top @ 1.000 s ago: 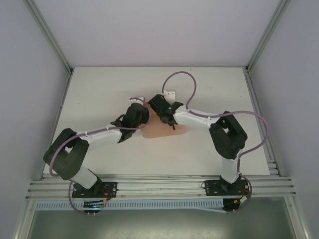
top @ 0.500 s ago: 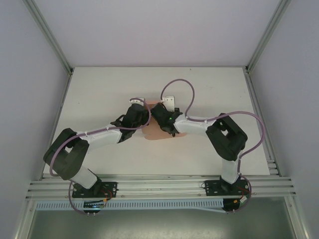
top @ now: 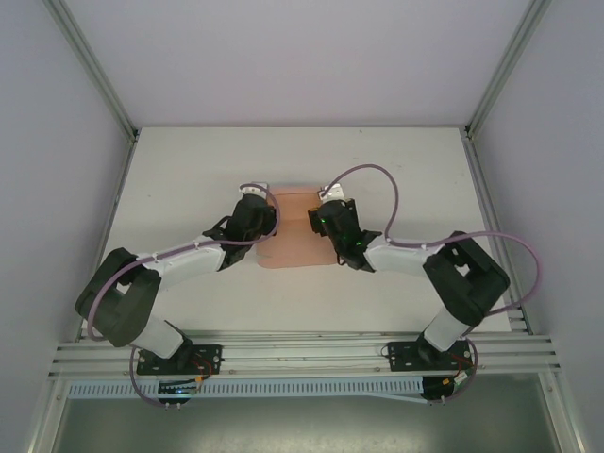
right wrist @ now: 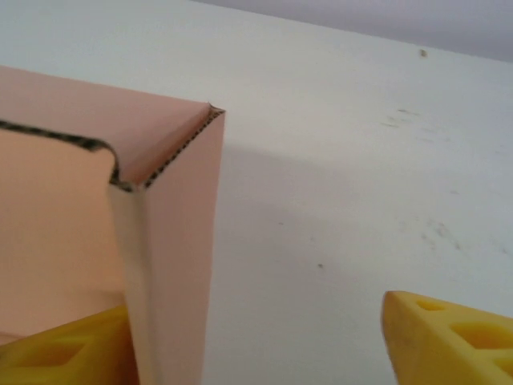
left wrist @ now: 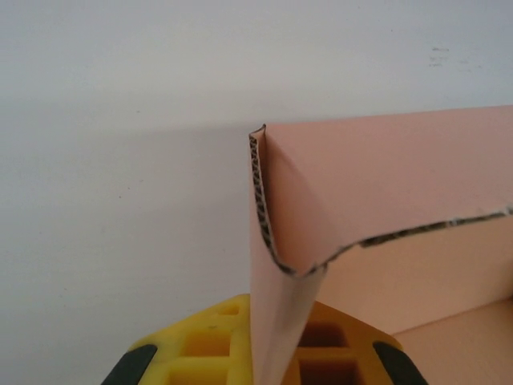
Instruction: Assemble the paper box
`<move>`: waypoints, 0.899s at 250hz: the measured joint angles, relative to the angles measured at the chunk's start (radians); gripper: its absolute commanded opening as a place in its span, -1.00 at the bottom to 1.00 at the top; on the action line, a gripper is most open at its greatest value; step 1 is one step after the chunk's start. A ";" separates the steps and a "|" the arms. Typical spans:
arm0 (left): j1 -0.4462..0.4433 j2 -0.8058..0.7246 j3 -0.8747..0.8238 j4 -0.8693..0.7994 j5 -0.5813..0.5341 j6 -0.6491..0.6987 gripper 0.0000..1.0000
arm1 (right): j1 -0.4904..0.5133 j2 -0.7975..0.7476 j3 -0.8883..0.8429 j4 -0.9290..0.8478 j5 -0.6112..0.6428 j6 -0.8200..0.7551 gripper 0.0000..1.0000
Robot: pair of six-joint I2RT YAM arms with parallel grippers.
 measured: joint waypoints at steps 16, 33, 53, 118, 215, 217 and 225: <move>0.000 -0.001 0.000 0.000 -0.003 0.000 -1.00 | -0.001 -0.038 -0.015 0.002 -0.060 -0.001 0.62; 0.000 -0.001 0.000 0.000 -0.002 0.000 -1.00 | -0.001 -0.071 -0.018 0.002 -0.108 0.002 0.66; 0.000 -0.001 0.000 0.000 -0.002 0.000 -1.00 | -0.001 -0.111 -0.018 0.000 -0.148 0.006 0.66; 0.000 -0.004 -0.001 0.000 0.001 0.000 -1.00 | -0.014 -0.157 -0.018 -0.074 -0.204 0.027 0.54; 0.000 -0.006 -0.001 0.000 -0.003 0.002 -1.00 | -0.076 -0.479 -0.154 -0.146 -0.408 0.060 0.82; 0.000 -0.006 -0.001 0.000 -0.002 0.003 -1.00 | -0.077 -0.492 -0.156 -0.147 -0.410 0.060 0.82; 0.000 -0.006 -0.001 0.000 -0.002 0.005 -1.00 | -0.087 -0.547 -0.167 -0.150 -0.419 0.062 0.81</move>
